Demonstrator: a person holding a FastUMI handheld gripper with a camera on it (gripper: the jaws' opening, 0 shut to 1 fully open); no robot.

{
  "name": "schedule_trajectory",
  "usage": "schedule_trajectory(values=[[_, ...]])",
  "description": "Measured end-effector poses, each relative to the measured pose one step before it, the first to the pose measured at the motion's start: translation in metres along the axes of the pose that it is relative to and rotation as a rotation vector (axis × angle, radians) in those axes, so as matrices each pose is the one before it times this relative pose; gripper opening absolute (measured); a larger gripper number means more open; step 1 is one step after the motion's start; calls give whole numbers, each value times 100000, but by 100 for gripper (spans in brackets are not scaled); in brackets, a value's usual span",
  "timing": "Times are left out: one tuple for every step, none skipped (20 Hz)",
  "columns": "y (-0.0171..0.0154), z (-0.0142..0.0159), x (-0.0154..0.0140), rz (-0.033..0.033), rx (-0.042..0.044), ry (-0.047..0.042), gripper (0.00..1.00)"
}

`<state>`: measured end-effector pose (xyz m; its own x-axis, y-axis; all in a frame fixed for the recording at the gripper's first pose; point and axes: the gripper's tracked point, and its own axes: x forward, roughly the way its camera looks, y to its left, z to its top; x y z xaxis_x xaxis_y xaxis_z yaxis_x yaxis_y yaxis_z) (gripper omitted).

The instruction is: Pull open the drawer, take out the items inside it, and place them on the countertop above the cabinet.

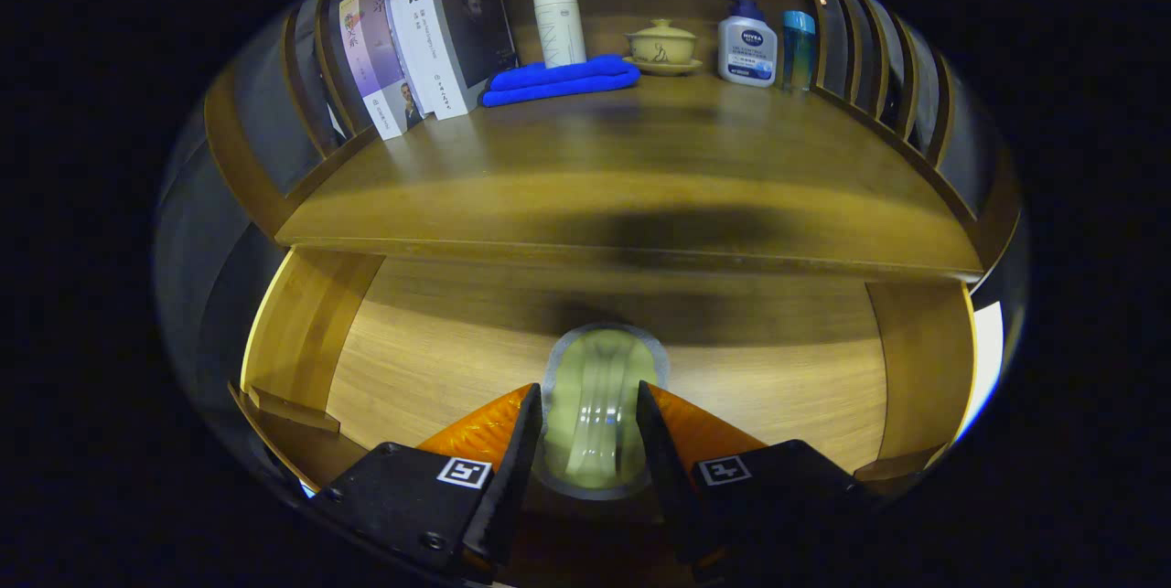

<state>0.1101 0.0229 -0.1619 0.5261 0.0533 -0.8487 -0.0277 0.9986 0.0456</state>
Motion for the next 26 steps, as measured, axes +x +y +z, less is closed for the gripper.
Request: schedule_trajectory(values=[[-484, 695, -765, -1790, 1438, -2923, 37], [55, 402, 780, 5, 2579, -1087, 31], [577, -720, -161, 1586, 1128, 964, 25], [245, -389, -193, 1762, -112, 1207, 25], [-78, 113, -41, 606, -965, -576, 26], [-626, 260, -383, -2884, 2119, -2483, 19], [-305, 532, -449, 299, 813, -1986, 12], [244, -225, 76, 978, 251, -150, 12], [129, 52, -506, 883, -92, -444, 12], [79, 201, -318, 910, -984, -1572, 12], [-51, 473, -396, 68, -1305, -2042, 12], [91, 60, -376, 695, -1534, -1378, 12], [85, -62, -396, 328, -1260, -1000, 12], [61, 49, -404, 293, -846, -954, 12], [167, 43, -483, 784, -447, -781, 12], [312, -52, -373, 921, 125, -939, 12], [315, 112, -524, 1334, 9, -1192, 12], [327, 67, -503, 996, -270, -1421, 12], [243, 252, -514, 759, -580, -1747, 12], [249, 279, -505, 673, -1129, -2111, 12], [60, 461, -535, 48, -1214, -2095, 12], [117, 234, -510, 215, -923, -1893, 12], [190, 453, -508, 565, -341, -1576, 12], [352, 336, -425, 767, -20, -1516, 12], [184, 597, -400, 459, -455, -1794, 12], [80, 565, -468, -39, -623, -1690, 12]])
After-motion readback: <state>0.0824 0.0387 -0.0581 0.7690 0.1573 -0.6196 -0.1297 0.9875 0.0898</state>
